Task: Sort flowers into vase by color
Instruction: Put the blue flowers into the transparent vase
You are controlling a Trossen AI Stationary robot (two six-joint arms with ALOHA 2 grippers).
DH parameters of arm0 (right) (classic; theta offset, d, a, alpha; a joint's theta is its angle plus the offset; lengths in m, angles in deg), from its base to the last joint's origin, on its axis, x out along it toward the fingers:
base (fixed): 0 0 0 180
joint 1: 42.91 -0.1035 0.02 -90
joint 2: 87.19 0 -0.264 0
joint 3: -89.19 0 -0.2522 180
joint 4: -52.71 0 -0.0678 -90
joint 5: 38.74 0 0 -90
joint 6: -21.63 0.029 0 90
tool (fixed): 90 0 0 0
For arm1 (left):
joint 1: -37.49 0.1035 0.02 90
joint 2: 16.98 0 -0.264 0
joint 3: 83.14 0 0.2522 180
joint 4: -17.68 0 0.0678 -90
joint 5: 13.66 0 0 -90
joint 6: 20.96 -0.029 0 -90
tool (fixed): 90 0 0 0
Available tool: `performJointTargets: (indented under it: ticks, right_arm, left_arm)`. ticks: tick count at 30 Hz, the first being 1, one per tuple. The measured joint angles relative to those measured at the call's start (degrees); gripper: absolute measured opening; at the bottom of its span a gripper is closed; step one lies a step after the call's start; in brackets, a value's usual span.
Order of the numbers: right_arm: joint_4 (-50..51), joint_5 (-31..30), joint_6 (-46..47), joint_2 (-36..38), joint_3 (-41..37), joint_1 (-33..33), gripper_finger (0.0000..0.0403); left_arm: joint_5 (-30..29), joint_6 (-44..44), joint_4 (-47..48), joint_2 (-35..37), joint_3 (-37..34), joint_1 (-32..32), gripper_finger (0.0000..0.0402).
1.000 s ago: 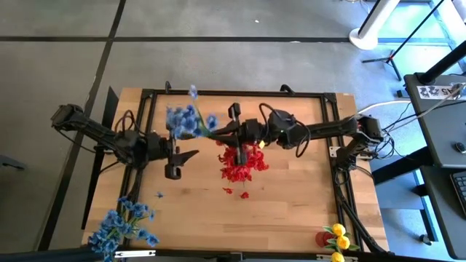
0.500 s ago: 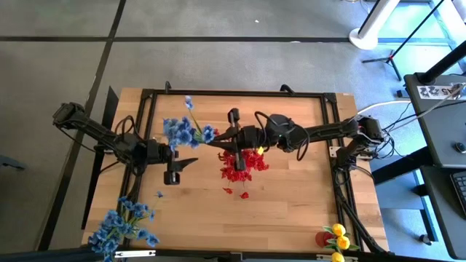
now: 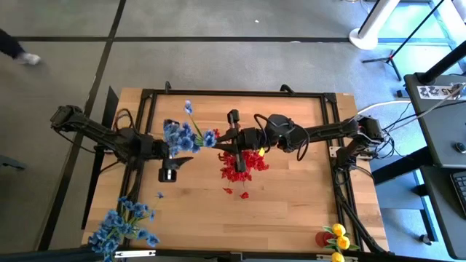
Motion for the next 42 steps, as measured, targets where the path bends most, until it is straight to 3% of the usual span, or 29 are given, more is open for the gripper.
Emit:
performJointTargets:
  ticks: [5,10,23,27,30,35,39,42]
  right_arm:
    - [0.04,-0.61,-0.39,-0.21,0.03,0.16,0.0015]
    - [1.54,-3.81,-1.51,-0.76,0.04,0.59,0.0015]
    - [3.34,-3.47,-4.06,-0.9,0.04,0.44,0.0017]
    - [3.0,-3.19,-4.04,-0.9,0.04,0.44,0.0021]
    - [3.12,-5.07,-4.52,-0.9,0.04,0.44,0.003]
    - [3.42,-6.11,-5.92,-0.95,0.27,0.44,0.0097]
    - [6.29,-6.66,-5.93,-1.14,2.96,0.36,0.0187]
    - [8.3,-8.0,-5.78,0.22,5.82,-0.43,0.0257]
  left_arm:
    - [3.49,-0.94,-8.52,-2.68,0.09,3.73,0.021]
    - [6.63,0.29,-8.49,-8.45,4.29,7.27,0.021]
    - [4.13,1.57,-8.78,-12.17,7.54,8.7,0.0209]
    - [4.15,3.4,-8.98,-12.18,7.54,9.35,0.0184]
    - [3.83,3.54,-9.0,-12.46,7.56,9.23,0.0133]
    - [-1.82,2.13,-8.19,-12.02,7.58,7.31,0.0018]
    - [-7.72,0.15,1.26,-8.08,9.76,4.54,0.0011]
    - [-10.57,0.8,18.23,-3.42,15.79,1.4,0.0006]
